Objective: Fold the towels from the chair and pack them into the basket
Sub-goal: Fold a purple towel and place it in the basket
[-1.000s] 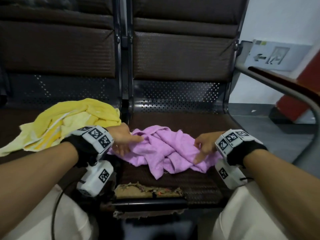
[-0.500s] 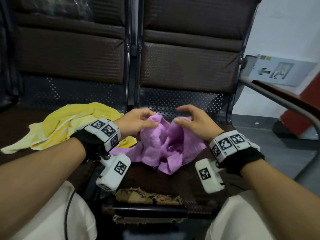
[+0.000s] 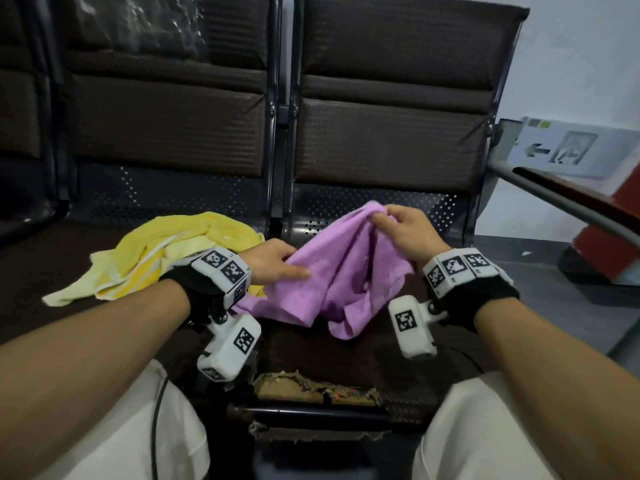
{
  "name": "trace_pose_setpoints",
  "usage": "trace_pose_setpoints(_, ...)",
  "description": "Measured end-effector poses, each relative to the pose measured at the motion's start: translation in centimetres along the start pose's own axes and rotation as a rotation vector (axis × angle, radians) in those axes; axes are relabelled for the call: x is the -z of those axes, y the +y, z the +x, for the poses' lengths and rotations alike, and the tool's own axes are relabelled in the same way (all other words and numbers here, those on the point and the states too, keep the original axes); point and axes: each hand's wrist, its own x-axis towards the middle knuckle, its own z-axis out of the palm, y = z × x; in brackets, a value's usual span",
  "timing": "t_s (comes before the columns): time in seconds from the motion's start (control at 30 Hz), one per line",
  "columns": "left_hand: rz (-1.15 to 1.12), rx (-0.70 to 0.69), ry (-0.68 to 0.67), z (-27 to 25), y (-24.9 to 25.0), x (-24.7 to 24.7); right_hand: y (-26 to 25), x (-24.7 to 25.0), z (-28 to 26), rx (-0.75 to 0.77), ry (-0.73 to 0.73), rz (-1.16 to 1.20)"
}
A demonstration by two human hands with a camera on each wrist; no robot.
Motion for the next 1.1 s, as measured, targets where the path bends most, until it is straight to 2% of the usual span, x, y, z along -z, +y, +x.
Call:
trace_pose_setpoints(0.1,-0.062,0.047,0.117,0.3,-0.6,0.2,0.1,0.4,0.5,-0.131,0.208,0.235)
trace_pose_setpoints(0.17,-0.163,0.03,0.264,0.4,-0.2,0.5,0.4,0.3,0.3,-0.201,0.241,0.342)
trace_pose_setpoints(0.27,-0.323,0.008,0.456,0.0,1.5,1.0,-0.2,-0.3,-0.5,-0.217,0.114,0.407)
trace_pose_setpoints(0.33,-0.448,0.015,0.526,-0.2,2.6,1.0,-1.0,-0.6,-0.6,-0.179,0.007,0.44)
trace_pose_setpoints(0.4,-0.618,0.031,0.522,-0.1,3.2,0.9,-1.4,-0.6,-0.6,-0.118,-0.083,0.445)
trace_pose_setpoints(0.53,-0.903,0.046,0.376,-0.3,3.7,0.6,-0.6,-0.3,-0.9,0.002,-0.174,0.062)
trace_pose_setpoints(0.63,-0.908,0.055,0.325,-0.3,3.4,0.7,0.1,-0.1,-1.3,0.023,-0.172,-0.143)
trace_pose_setpoints(0.7,-0.82,0.048,0.332,-0.3,3.3,0.6,0.1,0.0,-1.6,0.033,-0.144,-0.267)
trace_pose_setpoints(0.77,-0.709,0.027,0.345,-0.4,3.5,0.2,-0.5,-0.4,-1.8,0.028,-0.147,-0.159)
trace_pose_setpoints(0.9,-0.653,-0.027,0.313,-0.1,3.9,-0.2,-2.2,-1.7,-2.2,-0.13,-0.099,0.431)
trace_pose_setpoints(0.97,-0.691,-0.048,0.286,-0.1,4.2,-0.5,-2.4,-2.2,-2.2,-0.232,-0.079,0.542)
trace_pose_setpoints(1.1,-0.63,-0.112,0.284,-0.1,4.4,-1.0,-2.5,-2.3,-2.1,-0.364,-0.107,0.665)
